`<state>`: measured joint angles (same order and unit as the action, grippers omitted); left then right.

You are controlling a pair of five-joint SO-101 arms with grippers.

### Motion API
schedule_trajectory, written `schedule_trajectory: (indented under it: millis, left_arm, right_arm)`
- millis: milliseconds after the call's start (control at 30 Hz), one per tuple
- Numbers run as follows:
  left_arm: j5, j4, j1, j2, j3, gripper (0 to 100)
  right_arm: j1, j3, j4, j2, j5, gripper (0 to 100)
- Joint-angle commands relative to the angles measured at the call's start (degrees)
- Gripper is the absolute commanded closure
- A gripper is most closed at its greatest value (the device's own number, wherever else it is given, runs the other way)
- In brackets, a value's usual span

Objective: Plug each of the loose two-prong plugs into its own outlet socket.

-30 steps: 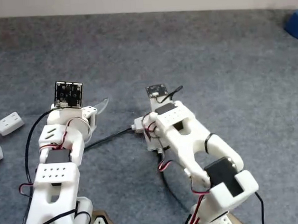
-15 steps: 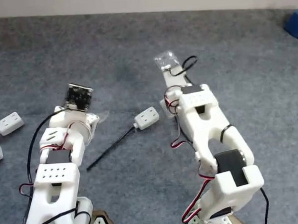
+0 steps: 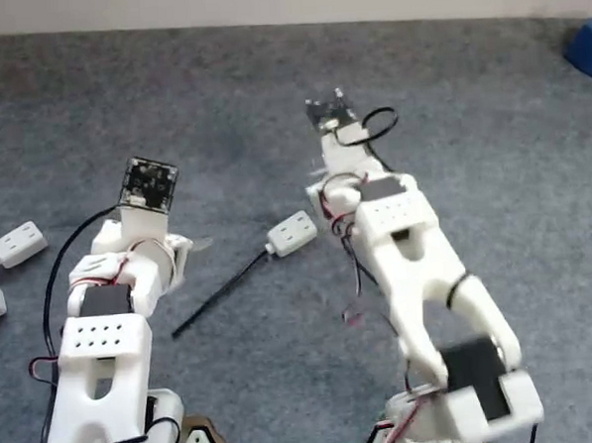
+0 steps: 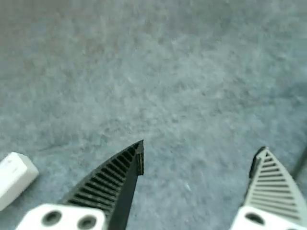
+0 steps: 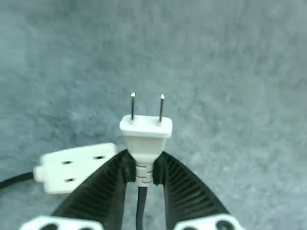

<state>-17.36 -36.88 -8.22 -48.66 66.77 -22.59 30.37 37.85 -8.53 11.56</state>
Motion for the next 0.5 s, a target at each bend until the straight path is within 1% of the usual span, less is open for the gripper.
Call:
schedule_trajectory:
  millis: [0, 133, 233, 333, 467]
  left_arm:
    - [0.35, -6.07, 2.24, -1.01, -4.26, 65]
    - [0.35, -10.64, 2.33, -1.01, -7.96, 65]
    - [0.62, -13.01, 2.42, -1.01, -9.63, 65]
    - [0.70, -15.74, 2.59, -1.01, -11.12, 65]
    - [0.70, -19.69, 2.68, -1.01, -14.29, 65]
  right_arm:
    - [-6.46, 8.48, -3.82, -14.90, 1.05, 99.1]
    - [-14.46, 19.56, -2.15, -26.42, 0.79, 99.1]
    - [-18.51, 24.66, 1.01, -33.36, 1.14, 99.1]
    - [-20.18, 27.65, 1.98, -38.73, 1.58, 99.1]
    - [-19.91, 30.81, 2.07, -42.77, 2.64, 99.1]
